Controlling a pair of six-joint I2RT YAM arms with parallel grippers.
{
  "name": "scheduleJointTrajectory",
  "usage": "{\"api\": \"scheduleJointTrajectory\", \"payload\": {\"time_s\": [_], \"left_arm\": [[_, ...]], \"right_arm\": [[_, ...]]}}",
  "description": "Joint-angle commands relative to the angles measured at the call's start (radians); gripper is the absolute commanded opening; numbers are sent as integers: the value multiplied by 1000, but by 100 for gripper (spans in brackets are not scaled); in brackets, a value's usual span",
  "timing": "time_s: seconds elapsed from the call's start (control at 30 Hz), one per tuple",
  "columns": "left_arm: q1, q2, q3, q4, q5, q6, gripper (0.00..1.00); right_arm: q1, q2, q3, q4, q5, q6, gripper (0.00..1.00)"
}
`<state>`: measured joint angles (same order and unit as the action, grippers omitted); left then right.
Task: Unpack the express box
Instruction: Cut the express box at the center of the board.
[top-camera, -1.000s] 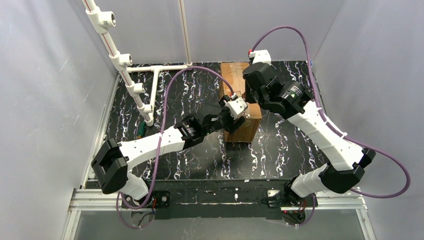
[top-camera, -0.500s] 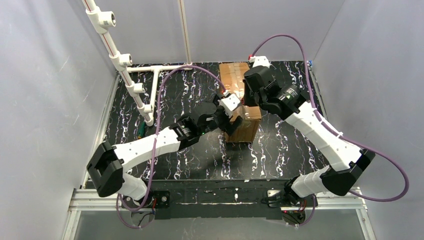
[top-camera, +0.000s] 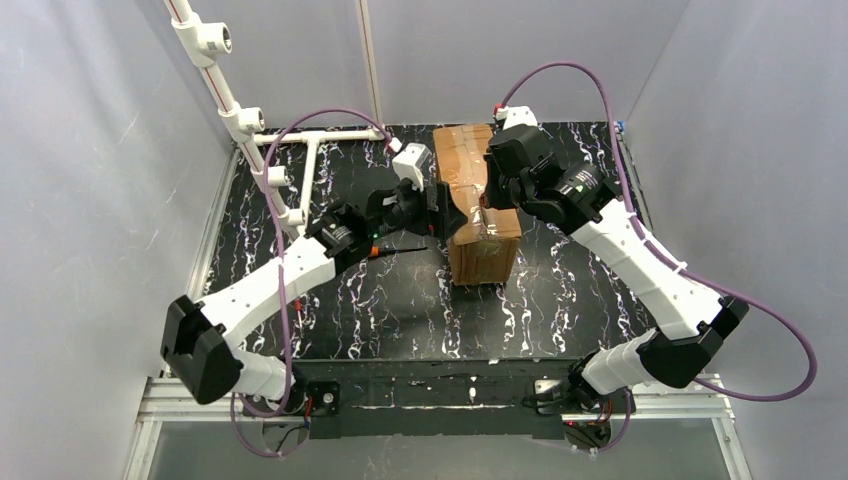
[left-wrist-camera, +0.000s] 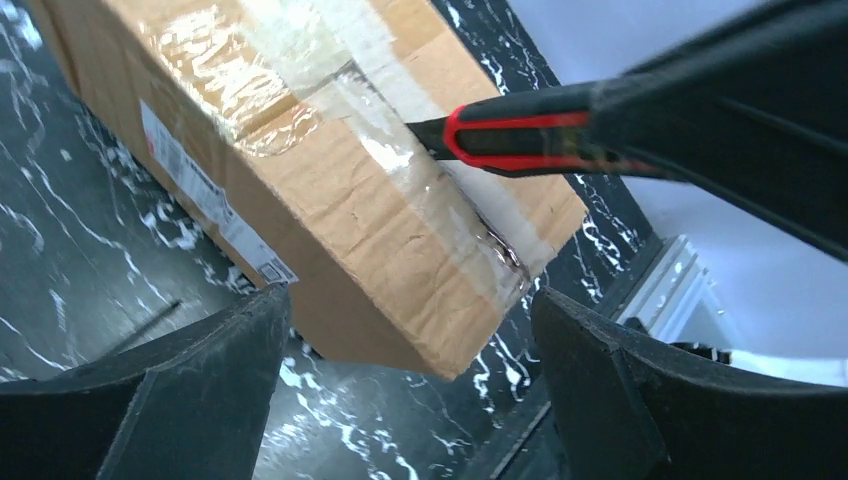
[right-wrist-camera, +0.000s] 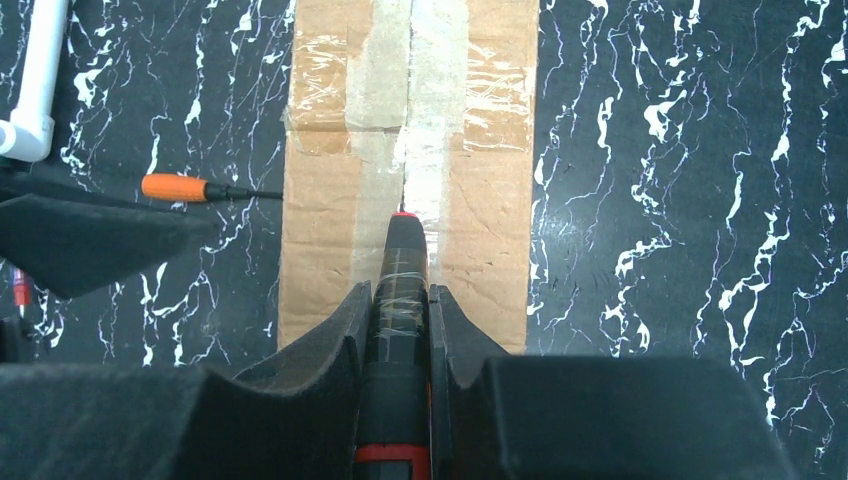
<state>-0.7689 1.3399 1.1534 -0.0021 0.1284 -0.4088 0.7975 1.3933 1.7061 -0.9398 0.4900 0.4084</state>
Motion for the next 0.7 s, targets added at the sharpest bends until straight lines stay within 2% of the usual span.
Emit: {"api": "scheduleJointTrajectory", "payload": {"time_s": [0.0,0.13,0.27,0.37,0.53,0.67], "left_arm": [[6,63,73,-142,-4,-208,89],[5,136,124,-131,-76,-227,90],[6,244,196,-179,-217,-251,91],[6,303,226,-182,-258,-289,88],[5,375,310,-315,-352,-369,78],[5,371,288,-311,-397,-409,73]], "right_arm": [[-3,-5,26,-20,-20,-20,1],[-3,-12,22,-22,-30,-25,1],[-3,-17,15,-18,-39,-44,1],[-3,-22,0,-7,-45,-56,1],[5,-10,81,-88,-32,-47,1],[12,-28,28,-82,1,-40,1]]}}
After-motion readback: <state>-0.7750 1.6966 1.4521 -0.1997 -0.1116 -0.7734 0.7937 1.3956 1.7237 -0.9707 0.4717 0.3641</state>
